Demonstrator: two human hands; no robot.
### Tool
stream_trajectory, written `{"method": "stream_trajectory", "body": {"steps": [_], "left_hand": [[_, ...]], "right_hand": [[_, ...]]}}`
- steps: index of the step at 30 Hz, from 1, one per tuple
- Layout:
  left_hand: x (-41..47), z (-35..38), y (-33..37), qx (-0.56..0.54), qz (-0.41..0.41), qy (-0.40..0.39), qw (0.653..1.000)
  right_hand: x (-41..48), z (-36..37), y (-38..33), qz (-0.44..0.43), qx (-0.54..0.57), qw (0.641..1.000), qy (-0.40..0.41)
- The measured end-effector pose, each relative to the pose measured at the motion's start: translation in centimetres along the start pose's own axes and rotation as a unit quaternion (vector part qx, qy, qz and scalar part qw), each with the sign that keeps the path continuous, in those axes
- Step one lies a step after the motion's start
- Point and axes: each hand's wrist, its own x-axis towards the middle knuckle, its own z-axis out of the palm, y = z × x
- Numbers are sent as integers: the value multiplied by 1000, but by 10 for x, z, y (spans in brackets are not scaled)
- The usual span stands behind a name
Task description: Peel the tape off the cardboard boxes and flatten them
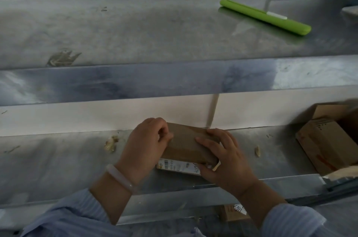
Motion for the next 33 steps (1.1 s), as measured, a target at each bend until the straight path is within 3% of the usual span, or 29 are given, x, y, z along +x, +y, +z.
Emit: {"method": "stream_trajectory", "body": {"steps": [4,10,15,19,24,33], "left_hand": [[-6,-7,-5,57,34,34,997],[-9,-4,-4,71,151,-29,986],[-7,-8,-3,6,105,-94,990],[-9,-4,-4,-10,19,-73,997],[-9,-3,2,35,29,-47,998],[-4,5,-8,9,-8,21,1000]], "right_hand": [[1,0,0,3,-4,1000,-4],[-2,0,-1,8,-11,1000,-9],[-2,1,0,7,-7,1000,-9],[-1,1,1,6,-9,1000,-10],[3,1,0,-9,-19,999,-25],[5,12,-5,-7,-57,996,-65]]}}
